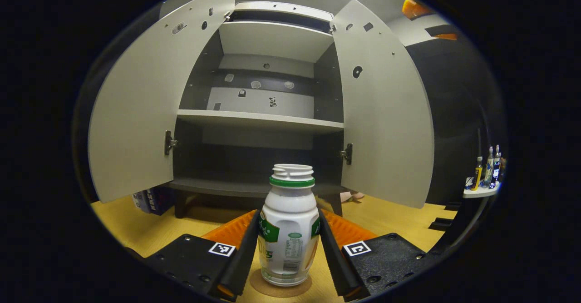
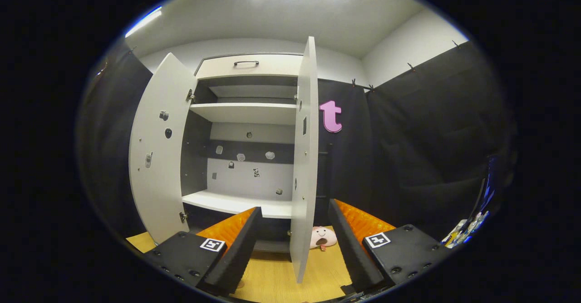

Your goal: Grasp the bottle in the cabinet with the left hand and place it on the coaster, then close the right door with the right hand and the left door with the left hand.

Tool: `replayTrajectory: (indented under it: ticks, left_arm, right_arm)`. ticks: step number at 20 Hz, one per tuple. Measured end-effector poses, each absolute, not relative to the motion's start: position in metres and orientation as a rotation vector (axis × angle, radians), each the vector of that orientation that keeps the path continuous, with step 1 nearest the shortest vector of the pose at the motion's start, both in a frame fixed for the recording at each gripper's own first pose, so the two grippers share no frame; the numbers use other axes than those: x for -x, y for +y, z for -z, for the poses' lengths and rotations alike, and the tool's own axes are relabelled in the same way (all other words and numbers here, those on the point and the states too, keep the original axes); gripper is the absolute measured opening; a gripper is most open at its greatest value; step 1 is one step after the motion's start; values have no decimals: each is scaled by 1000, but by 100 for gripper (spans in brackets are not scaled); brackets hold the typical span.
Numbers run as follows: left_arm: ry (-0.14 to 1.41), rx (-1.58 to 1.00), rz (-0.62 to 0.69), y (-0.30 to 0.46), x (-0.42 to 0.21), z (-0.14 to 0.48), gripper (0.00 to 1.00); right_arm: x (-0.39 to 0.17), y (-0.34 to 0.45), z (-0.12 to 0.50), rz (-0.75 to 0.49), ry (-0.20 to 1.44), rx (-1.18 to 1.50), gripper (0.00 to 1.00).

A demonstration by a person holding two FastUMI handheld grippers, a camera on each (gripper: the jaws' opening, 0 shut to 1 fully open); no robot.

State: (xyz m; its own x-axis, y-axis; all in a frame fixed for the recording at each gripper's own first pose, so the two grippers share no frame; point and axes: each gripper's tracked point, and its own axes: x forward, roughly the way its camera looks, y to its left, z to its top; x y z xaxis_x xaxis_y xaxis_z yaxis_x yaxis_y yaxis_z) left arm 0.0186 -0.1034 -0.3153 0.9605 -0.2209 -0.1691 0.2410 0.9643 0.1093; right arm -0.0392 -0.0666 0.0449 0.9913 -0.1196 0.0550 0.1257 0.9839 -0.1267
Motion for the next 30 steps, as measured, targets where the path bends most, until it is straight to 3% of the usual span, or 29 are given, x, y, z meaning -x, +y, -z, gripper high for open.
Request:
replayTrajectory:
  ticks: [11,18,20,30]
  left_arm:
    - [171,-119,241,-100,-21,330,76]
    - [201,-112,239,-94,-15,335,92]
    - [185,-118,253,-95,-13,323,95]
    - [81,-22,266,-100,-21,200,95]
  right_arm:
    - [41,-66,-38,127,-34,129,96]
    - [38,-66,-25,120,-1,127,96]
    - [37,-68,-25,123,1,127,96]
    - [37,-76,-18,139,-9,101,96]
